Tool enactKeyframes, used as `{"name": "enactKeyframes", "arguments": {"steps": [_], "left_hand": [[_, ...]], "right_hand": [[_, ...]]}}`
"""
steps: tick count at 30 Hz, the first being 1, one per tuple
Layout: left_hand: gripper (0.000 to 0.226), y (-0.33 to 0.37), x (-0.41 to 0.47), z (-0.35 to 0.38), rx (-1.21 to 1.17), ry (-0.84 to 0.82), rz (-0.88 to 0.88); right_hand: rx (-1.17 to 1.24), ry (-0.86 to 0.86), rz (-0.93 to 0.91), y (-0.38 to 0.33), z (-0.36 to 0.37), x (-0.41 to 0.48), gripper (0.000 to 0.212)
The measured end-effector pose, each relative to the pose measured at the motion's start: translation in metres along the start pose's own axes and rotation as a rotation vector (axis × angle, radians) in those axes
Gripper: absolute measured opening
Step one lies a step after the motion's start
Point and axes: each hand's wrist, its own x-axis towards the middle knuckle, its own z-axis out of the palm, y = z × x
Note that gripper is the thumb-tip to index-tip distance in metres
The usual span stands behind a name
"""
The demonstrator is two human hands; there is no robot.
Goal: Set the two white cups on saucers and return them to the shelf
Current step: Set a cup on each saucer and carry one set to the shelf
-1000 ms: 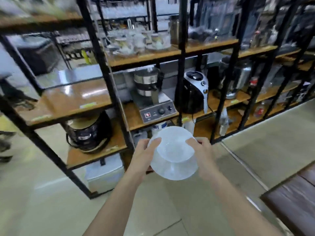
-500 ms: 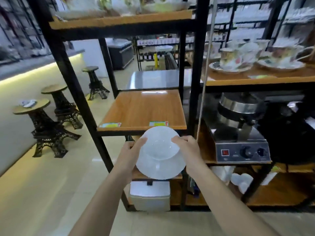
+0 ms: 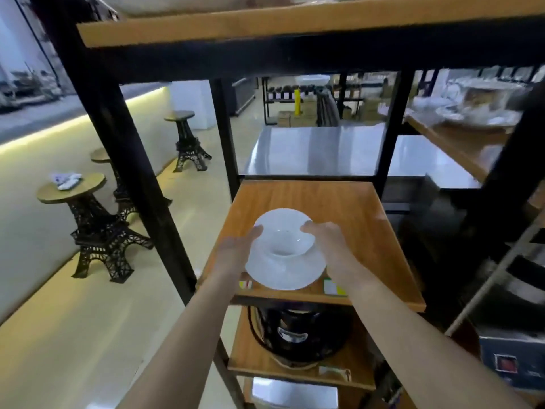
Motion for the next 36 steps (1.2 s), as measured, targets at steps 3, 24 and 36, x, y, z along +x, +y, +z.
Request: {"name": "enactKeyframes", "arguments": {"steps": [3, 24, 36], "left_hand": [[0.031, 0.013, 0.045, 0.001, 0.006, -0.001, 0.043], [0.050, 0.016, 0.181, 0.013, -0.044, 0.121, -0.107], [0.075, 0.029, 0.152, 0.001, 0.616, 0.165, 0.168]], "right_hand": [[0.007, 0.029, 0.022, -0.003, 0.014, 0.034, 0.024], [-0.149, 0.023, 0.094, -0.001, 0.067, 0.164, 0.035], [-0.526, -0.013, -0.190, -0.008, 0.040, 0.152, 0.089]]}}
